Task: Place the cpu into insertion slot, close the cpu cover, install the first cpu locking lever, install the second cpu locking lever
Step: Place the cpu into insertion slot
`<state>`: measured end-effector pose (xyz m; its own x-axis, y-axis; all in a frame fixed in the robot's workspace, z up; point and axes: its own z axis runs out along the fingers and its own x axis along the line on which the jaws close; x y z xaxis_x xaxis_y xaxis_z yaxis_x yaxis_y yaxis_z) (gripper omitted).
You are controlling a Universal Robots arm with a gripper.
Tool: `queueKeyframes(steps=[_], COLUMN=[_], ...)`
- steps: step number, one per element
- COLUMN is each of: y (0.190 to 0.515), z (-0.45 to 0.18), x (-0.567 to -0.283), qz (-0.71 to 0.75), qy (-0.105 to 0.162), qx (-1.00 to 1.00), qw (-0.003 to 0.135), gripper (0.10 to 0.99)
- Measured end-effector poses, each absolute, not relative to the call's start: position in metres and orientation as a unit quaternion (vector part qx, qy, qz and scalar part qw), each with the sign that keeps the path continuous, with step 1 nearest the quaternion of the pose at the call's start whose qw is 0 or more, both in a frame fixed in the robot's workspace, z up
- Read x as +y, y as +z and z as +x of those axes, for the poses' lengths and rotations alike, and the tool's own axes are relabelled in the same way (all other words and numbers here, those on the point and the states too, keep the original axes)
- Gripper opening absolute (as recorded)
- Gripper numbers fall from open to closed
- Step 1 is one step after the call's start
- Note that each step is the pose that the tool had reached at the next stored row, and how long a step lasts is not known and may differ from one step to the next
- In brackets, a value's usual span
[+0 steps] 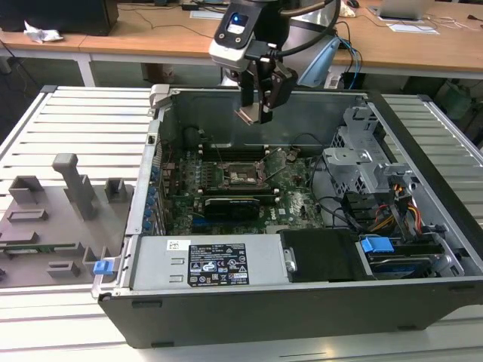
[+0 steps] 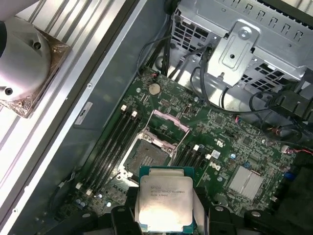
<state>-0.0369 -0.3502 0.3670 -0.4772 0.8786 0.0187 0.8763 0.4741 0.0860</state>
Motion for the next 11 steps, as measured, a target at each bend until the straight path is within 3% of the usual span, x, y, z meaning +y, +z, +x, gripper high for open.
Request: queueKeyframes(steps=[11], y=[0.3666], z=[-0.0370], x=[-0.3502], qz=[0.547], qy=[0.041], qx=[0.836], qw=[0.016], gripper=[0.529])
